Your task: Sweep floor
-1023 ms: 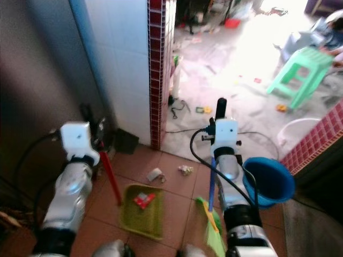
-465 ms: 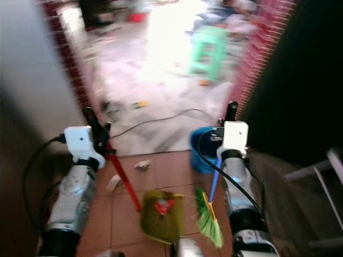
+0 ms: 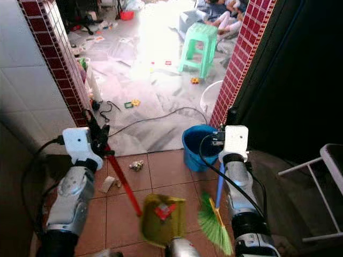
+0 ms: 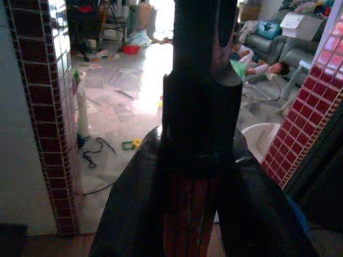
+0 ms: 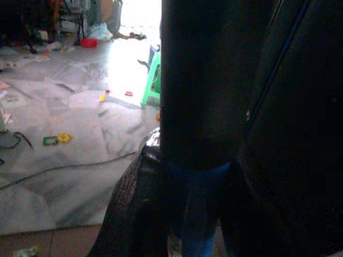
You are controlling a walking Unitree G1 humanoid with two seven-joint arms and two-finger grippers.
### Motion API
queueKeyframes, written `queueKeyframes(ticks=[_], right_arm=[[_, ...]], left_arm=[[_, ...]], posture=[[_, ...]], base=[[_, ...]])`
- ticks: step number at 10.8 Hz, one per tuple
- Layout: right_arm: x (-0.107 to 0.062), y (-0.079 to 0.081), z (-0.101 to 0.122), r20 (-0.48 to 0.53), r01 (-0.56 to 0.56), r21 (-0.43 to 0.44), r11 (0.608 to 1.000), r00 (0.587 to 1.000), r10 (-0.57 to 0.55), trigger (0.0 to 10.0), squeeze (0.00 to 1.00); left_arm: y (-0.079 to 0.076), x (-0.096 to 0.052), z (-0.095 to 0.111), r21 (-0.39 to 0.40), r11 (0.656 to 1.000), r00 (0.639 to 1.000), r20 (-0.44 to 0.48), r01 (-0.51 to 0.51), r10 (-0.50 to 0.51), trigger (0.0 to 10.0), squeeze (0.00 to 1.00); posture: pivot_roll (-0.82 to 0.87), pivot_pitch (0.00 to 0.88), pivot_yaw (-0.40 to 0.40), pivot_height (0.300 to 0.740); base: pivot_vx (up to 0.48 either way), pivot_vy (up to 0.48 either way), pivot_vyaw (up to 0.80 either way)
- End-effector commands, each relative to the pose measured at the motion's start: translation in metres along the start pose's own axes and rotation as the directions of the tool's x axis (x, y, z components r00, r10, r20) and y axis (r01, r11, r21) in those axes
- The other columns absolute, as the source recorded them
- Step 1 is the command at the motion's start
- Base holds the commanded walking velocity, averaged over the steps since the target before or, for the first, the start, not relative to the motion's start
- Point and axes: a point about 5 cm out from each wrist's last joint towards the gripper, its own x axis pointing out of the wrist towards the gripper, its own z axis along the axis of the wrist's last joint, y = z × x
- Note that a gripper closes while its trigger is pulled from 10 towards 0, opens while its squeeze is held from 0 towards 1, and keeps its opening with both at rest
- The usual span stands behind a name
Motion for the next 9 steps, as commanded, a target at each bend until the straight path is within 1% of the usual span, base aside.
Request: queueKeyframes(ticks=[1,4,9], right_arm=[[-0.0004,-0.0027,-0.0018,-0.018,0.004,0.002,1.0,1.0,-0.004,10.0,0.0],[-0.0008,-0.0044,-0.0021,-0.022,0.008,0.001,1.0,1.0,-0.008,10.0,0.0],[0.002,-0.0045,0.0003,-0.018,0.01,0.005,1.0,1.0,-0.01,10.0,0.0]], left_arm=[[-0.0038,0.0025,0.0096,-0.026,1.0,0.999,0.041,0.011,-0.01,10.0,0.0],[-0.0045,0.0038,0.0096,-0.03,0.999,0.999,0.038,0.019,-0.018,10.0,0.0],[-0.0024,0.004,0.0093,-0.023,1.0,0.999,0.037,0.011,-0.01,10.0,0.0]], posture=[[-0.04,0.0,-0.036,0.74],[-0.04,0.0,-0.035,0.74],[-0.04,0.0,-0.038,0.74]], base=[[-0.296,0.0,-0.66],[-0.309,0.0,-0.63],[-0.309,0.0,-0.47]])
